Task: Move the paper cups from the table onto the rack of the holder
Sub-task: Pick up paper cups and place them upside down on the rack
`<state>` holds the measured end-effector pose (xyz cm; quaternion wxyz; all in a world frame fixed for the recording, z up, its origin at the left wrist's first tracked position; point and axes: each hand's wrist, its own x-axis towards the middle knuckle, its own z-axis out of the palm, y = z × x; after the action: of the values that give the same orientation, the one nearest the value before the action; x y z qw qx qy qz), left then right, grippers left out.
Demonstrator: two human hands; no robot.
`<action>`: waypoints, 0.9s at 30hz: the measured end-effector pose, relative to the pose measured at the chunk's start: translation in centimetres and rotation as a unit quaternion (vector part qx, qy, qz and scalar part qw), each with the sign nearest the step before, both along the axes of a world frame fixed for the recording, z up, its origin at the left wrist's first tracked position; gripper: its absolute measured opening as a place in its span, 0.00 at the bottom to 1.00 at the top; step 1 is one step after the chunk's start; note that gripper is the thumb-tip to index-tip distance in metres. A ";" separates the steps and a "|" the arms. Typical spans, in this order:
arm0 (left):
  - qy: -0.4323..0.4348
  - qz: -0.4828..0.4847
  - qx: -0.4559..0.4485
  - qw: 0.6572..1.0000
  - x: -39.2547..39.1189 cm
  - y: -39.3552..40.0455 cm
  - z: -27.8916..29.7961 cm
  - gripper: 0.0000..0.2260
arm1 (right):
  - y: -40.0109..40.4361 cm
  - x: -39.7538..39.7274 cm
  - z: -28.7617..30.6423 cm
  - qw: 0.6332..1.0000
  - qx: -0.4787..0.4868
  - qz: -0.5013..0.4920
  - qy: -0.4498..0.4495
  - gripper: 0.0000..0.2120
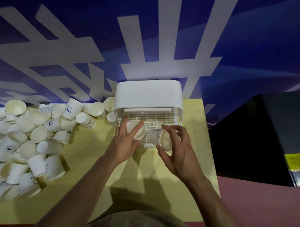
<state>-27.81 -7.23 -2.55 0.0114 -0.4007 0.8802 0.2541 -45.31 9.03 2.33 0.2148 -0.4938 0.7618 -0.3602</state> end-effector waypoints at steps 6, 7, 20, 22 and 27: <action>0.057 0.055 0.016 0.997 1.7 0.6 0.7 0.36 | -2.8 1.0 1.4 0.998 -0.029 0.039 0.033 0.32; 0.067 0.061 0.014 0.996 2.2 0.7 0.9 0.35 | -3.3 1.2 1.5 0.998 -0.033 0.049 0.037 0.32; 0.080 0.137 0.006 0.987 8.1 1.0 1.2 0.31 | -9.2 3.3 -0.3 0.971 0.070 0.161 0.162 0.32; 0.077 0.146 0.015 0.986 8.9 1.1 1.1 0.29 | -9.8 3.4 -1.2 0.965 0.102 0.173 0.166 0.31; 0.065 0.162 0.037 0.984 10.5 1.2 0.8 0.28 | -10.7 3.8 -2.4 0.964 0.132 0.169 0.157 0.32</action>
<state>-17.35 -6.05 -1.80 -0.0718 -0.5197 0.7927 0.3104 -41.50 -1.63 -0.03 0.2132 -0.6327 0.7324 -0.1331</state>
